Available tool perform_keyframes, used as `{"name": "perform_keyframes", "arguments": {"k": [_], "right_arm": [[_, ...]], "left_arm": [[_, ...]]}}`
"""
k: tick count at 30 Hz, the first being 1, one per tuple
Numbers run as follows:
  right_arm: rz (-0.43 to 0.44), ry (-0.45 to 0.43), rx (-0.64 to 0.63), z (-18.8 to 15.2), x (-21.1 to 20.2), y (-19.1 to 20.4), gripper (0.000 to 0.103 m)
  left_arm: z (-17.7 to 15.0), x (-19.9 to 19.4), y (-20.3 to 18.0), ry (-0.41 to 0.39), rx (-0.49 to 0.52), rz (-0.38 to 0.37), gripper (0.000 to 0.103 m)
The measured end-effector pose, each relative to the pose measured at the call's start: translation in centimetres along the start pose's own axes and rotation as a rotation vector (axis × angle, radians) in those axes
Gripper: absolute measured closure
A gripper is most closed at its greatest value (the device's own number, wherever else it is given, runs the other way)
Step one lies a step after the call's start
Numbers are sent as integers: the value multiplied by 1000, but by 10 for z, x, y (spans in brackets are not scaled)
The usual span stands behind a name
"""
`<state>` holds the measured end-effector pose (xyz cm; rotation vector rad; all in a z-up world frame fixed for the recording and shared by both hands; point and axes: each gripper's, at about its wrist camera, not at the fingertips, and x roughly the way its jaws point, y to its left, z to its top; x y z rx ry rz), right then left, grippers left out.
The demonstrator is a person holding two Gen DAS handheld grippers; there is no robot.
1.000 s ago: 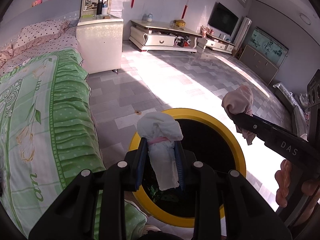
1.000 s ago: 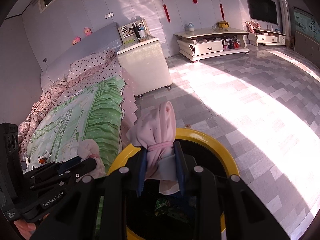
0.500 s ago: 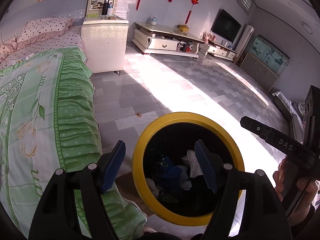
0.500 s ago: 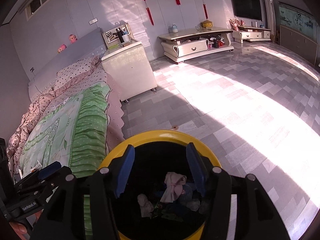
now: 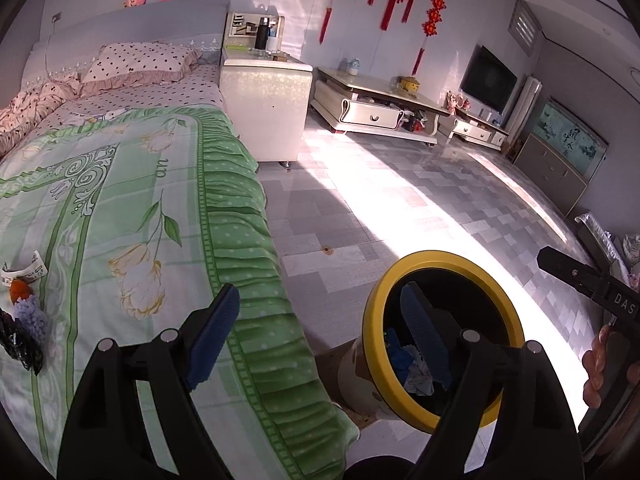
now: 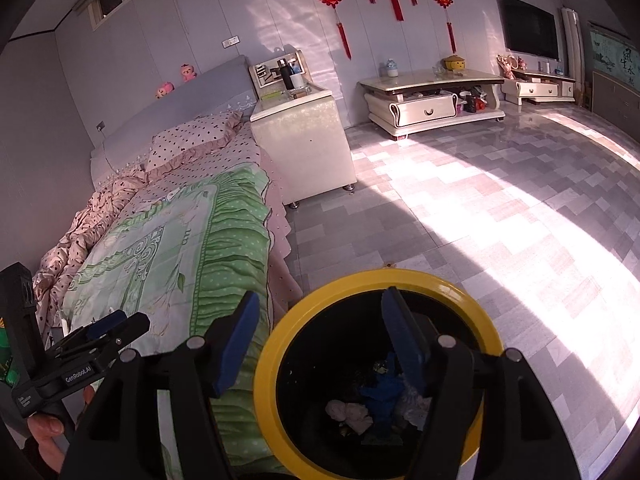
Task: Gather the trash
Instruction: 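Move both tools back over the bed toward the receipt and black bag, then grasp the white receipt strip with the left gripper while the right grasps the black bag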
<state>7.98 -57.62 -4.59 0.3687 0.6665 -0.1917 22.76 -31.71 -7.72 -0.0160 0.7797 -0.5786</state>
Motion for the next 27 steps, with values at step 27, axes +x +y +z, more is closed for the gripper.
{"name": "perform_keyframes", "arguments": {"k": [27], "right_arm": [[391, 186, -348, -57, 89, 298, 41]], "left_arm": [[-42, -119, 336, -66, -286, 455, 24]]}}
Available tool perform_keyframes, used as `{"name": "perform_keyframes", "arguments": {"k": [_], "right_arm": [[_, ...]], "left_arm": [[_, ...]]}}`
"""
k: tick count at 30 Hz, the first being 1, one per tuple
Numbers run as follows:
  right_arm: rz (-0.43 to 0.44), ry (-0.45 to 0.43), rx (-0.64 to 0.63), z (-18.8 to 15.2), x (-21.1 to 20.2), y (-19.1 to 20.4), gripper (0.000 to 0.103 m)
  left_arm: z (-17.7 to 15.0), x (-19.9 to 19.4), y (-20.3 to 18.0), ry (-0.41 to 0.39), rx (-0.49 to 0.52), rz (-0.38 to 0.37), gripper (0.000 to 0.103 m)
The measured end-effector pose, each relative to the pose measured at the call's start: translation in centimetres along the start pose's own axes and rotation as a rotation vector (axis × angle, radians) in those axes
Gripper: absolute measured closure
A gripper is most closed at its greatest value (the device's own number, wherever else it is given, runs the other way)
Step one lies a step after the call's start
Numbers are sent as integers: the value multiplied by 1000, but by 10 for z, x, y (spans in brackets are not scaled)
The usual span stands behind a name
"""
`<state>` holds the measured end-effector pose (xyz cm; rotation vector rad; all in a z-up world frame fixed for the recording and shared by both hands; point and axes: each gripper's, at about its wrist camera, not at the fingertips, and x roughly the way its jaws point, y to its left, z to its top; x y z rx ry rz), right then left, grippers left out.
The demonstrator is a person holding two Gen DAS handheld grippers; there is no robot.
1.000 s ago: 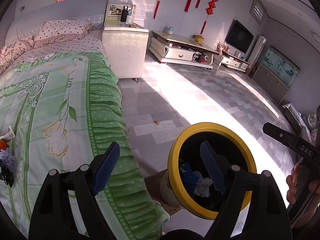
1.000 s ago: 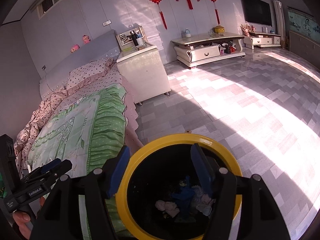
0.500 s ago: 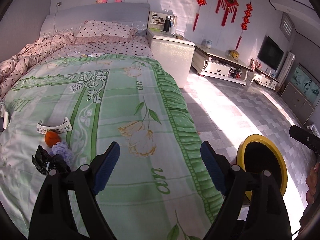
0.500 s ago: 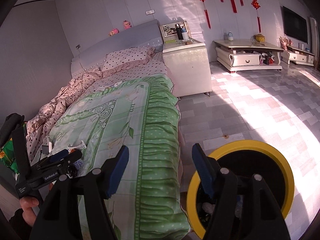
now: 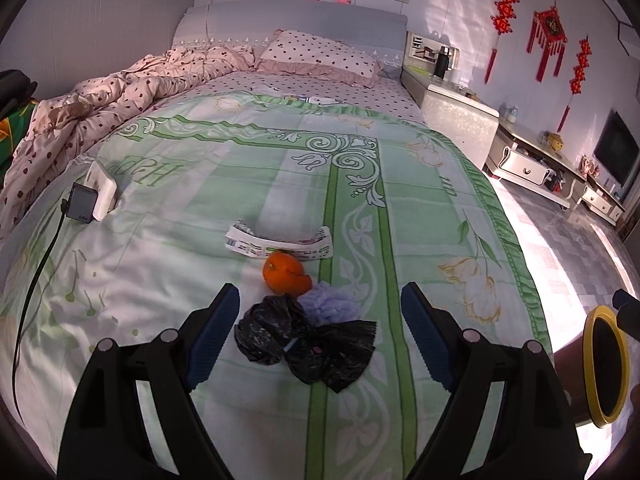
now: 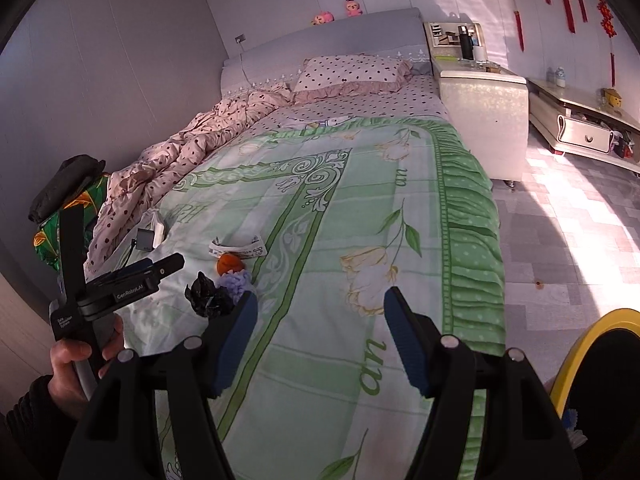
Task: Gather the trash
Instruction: 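Grasp the white receipt strip with the left gripper while the right grasps the black bag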
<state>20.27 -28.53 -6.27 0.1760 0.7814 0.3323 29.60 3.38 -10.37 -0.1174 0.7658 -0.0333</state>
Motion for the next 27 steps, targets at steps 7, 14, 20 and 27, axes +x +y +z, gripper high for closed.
{"name": "perform_keyframes", "arguments": {"k": [7, 14, 20, 27], "right_arm": [[84, 126, -96, -12, 80, 61, 41], [134, 228, -139, -31, 145, 95, 41], [147, 278, -161, -38, 181, 105, 41], [172, 297, -163, -39, 205, 107, 41]], "left_arm": [[24, 36, 66, 28, -57, 85, 24], [37, 84, 106, 98, -140, 67, 24], [41, 133, 116, 184, -216, 11, 24], [39, 176, 104, 260, -252, -53, 24]]}}
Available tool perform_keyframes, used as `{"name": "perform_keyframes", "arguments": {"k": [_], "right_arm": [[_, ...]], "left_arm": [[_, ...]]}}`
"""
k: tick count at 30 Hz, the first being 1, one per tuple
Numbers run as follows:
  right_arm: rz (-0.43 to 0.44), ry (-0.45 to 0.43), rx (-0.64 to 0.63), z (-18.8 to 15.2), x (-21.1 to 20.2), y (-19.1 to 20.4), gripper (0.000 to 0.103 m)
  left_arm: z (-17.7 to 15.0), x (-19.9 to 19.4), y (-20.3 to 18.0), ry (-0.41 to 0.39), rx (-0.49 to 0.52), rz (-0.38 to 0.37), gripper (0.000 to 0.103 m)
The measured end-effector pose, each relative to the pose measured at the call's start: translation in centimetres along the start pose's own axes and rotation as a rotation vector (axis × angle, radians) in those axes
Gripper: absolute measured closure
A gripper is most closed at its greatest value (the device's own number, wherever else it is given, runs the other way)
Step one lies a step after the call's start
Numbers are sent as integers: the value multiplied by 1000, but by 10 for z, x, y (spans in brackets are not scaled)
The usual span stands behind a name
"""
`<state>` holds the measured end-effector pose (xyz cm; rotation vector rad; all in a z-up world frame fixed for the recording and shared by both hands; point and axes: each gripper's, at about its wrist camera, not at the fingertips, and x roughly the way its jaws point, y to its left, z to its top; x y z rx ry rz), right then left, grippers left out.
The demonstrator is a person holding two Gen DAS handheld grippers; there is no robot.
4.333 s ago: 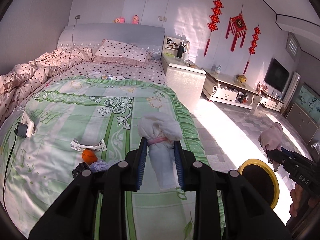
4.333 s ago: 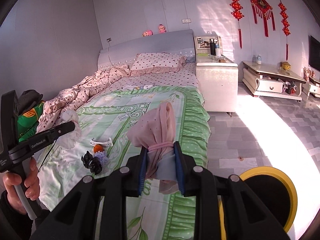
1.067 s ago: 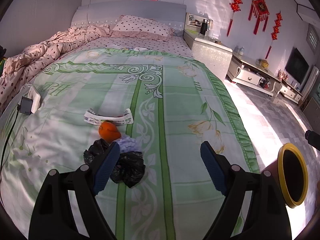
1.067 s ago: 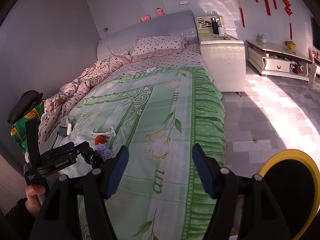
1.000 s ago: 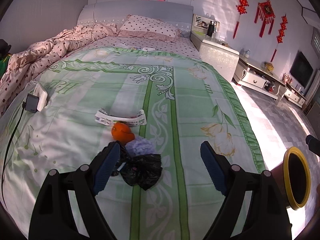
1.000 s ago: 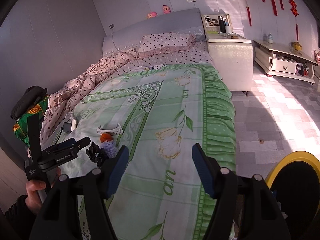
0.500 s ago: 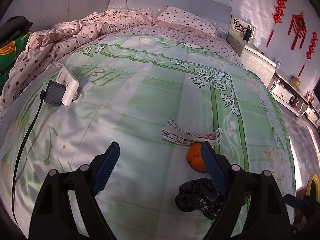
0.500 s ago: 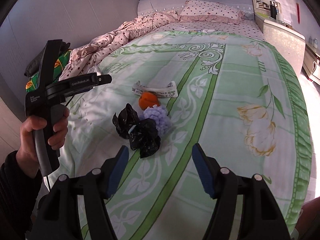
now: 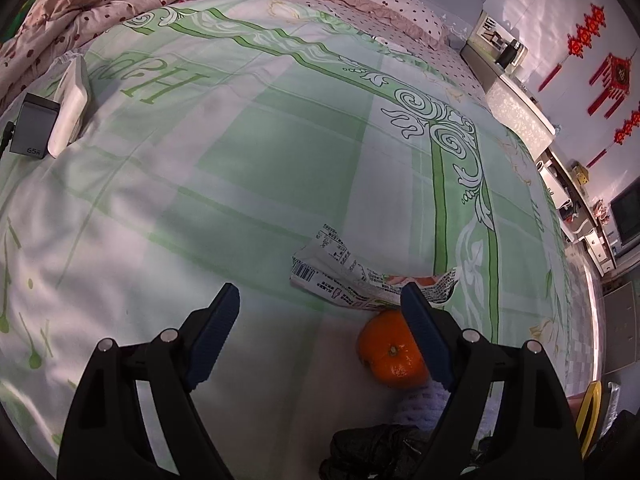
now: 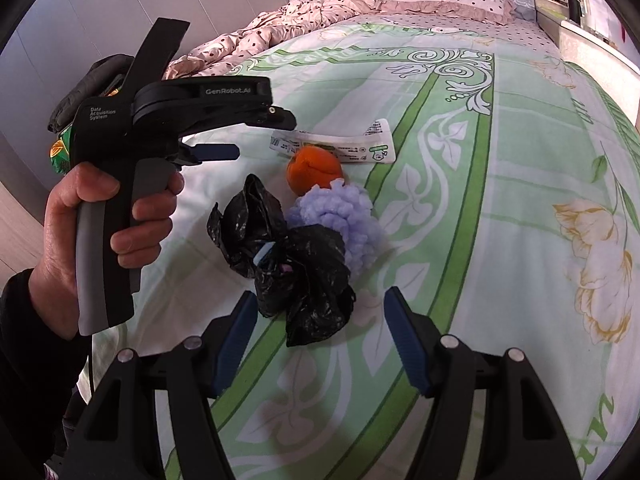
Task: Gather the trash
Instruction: 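Grasp the white receipt strip with the left gripper while the right grasps the black bag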
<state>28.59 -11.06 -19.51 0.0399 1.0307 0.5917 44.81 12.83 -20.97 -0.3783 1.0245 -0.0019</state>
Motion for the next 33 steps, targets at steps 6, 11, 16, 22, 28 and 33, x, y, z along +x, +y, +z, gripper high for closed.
{"name": "perform_keyframes", "arguments": {"k": [6, 11, 16, 22, 28, 33], "right_arm": [[27, 22, 8, 1, 15, -4, 41], [44, 31, -17, 4, 24, -4, 60], [67, 35, -16, 3, 28, -6, 92], [67, 31, 7, 2, 24, -17, 102], [66, 29, 9, 1, 11, -15, 102], [55, 19, 24, -5, -9, -17, 102]], "left_arm": [[4, 38, -12, 83, -55, -29, 29], [12, 50, -27, 80, -14, 15, 52], [14, 51, -32, 67, -23, -10, 70], [17, 47, -31, 65, -52, -61, 78], [21, 29, -30, 43, -70, -96, 78], [22, 5, -31, 15, -75, -111, 78]]}}
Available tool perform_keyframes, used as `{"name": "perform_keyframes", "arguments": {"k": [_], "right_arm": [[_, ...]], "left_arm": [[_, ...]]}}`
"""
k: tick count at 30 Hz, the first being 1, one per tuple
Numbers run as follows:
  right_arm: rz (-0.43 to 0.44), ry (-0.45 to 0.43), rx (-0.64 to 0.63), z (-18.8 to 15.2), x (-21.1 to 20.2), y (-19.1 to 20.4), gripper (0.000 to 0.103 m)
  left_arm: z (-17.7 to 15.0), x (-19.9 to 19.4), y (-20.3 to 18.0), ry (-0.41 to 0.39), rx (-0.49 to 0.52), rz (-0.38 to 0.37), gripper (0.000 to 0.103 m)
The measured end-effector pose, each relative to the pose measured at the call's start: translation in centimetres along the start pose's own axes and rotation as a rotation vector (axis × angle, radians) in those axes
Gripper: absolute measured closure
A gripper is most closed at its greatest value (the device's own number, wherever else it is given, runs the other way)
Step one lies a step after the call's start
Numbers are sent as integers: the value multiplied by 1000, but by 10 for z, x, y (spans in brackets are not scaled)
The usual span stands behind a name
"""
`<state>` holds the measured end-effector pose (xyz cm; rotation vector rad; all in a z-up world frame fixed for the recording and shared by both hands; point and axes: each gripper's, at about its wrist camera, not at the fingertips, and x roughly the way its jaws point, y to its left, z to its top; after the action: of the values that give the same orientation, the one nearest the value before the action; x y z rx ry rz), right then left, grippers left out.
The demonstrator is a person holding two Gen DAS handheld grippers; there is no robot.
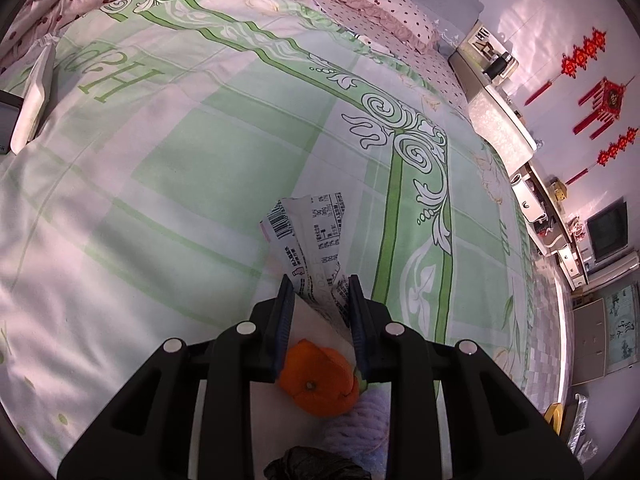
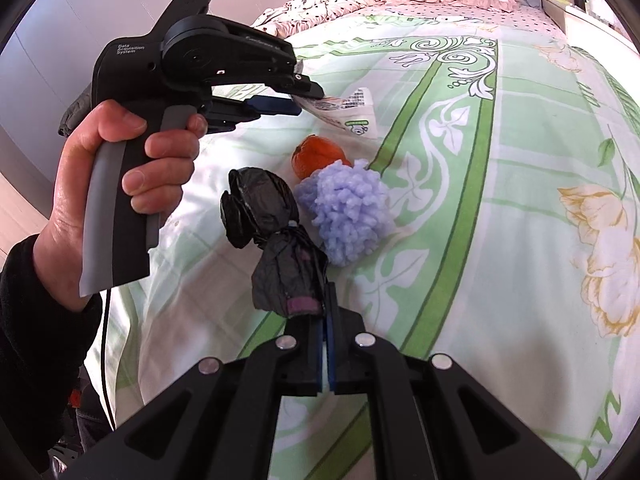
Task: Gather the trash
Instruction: 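Grasp the white receipt strip with the left gripper while the right grasps the black bag, then carry the receipt strip and black bag over the bin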
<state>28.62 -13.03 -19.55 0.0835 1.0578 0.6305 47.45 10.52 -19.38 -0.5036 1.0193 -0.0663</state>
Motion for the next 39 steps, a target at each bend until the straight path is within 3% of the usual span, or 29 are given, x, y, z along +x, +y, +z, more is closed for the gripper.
{"name": "perform_keyframes", "arguments": {"k": [9, 22, 30, 39], "right_arm": [[-48, -72, 13, -26, -57, 2, 102], [-105, -245, 79, -57, -152, -4, 102], [-157, -336, 126, -79, -209, -24, 102], [-255, -467, 189, -105, -294, -61, 102]], "left_arm": [[-13, -59, -8, -56, -17, -34, 78], [-51, -152, -47, -143, 47, -58, 78], [-79, -174, -80, -142, 98, -96, 78], [-117, -189, -151, -128, 209, -181, 78]]}}
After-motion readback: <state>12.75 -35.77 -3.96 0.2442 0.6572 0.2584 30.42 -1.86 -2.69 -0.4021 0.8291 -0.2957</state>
